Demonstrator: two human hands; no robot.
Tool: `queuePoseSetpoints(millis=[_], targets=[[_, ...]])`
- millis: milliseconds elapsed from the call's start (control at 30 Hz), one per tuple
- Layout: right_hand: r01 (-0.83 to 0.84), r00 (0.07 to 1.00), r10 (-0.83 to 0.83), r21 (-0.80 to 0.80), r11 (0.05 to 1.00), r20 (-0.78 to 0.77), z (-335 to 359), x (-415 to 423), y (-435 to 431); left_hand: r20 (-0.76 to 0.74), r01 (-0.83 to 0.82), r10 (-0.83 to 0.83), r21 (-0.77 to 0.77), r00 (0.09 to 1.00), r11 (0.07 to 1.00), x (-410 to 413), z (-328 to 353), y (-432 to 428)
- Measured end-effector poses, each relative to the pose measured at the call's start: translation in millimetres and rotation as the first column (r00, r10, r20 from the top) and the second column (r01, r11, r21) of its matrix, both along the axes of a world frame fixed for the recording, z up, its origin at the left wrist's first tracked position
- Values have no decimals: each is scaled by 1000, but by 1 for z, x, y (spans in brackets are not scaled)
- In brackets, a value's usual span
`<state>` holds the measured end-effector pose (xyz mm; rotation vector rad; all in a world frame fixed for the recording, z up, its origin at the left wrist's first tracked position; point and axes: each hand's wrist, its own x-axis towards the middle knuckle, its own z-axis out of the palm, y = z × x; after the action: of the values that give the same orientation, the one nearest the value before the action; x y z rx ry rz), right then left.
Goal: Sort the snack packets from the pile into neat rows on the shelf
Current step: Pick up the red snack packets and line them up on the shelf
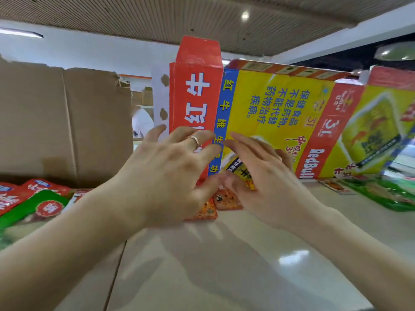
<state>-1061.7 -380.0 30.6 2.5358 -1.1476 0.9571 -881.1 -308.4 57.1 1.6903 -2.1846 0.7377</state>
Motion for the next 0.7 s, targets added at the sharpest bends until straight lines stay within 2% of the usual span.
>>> queuePoseSetpoints(millis=[133, 200, 400, 633, 700], targets=[[35, 999, -35, -155, 987, 4, -5, -1, 36, -18, 42, -43, -45, 999, 998, 7, -10, 37], [48, 999, -48, -212, 976, 3, -11, 6, 54, -101, 63, -67, -39, 993, 997, 13, -20, 53], [98, 995, -96, -226, 969, 23, -31, 31, 102, -245, 122, -112, 23, 963, 992, 31, -45, 80], [196, 981, -191, -197, 961, 45, -38, 41, 143, -188, 129, -117, 55, 975, 990, 44, -53, 106], [208, 978, -204, -199, 958, 40, -36, 41, 153, -120, 121, -117, 28, 986, 992, 49, -54, 113]])
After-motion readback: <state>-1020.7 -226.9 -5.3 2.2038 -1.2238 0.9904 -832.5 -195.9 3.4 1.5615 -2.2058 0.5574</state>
